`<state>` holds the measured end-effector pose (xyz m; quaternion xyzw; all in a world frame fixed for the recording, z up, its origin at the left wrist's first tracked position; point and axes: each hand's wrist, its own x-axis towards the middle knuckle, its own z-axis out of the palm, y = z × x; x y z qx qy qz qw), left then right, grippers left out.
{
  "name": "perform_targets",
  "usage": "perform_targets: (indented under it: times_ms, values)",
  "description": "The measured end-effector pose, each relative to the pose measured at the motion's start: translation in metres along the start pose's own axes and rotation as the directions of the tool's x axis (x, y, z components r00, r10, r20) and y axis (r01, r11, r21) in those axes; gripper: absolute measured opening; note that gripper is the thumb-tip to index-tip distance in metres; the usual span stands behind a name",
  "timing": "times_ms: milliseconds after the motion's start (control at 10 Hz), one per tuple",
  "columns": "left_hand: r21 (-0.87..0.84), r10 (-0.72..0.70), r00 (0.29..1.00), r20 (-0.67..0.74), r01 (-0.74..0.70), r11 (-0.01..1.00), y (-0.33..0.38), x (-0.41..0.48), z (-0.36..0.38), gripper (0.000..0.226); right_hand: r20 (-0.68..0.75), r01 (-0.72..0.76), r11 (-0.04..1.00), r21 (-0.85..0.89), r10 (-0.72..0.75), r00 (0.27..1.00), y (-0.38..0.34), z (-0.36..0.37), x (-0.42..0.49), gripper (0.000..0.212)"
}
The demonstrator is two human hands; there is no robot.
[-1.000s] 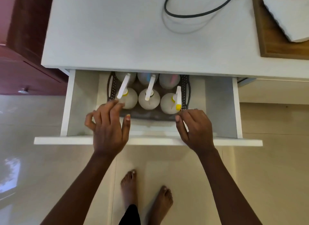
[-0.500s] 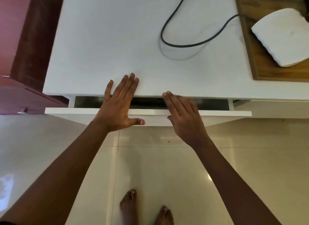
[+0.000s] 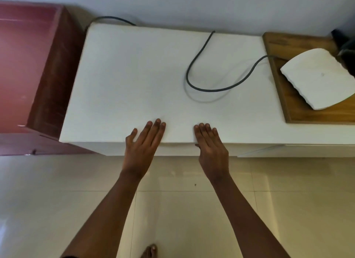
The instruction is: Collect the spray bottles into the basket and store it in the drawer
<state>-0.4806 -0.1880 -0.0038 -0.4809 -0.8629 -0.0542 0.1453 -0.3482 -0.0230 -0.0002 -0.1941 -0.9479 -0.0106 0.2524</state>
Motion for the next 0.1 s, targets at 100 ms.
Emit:
perform_targets:
  times_ms: [100]
  values:
    - [-0.01,0.04,0.999,0.001,-0.04,0.999,-0.0014,0.0024,-0.0037,0.069,0.021,-0.009,1.0,-0.006,0.009,1.0,0.0028,0.0044,-0.0041,0.045]
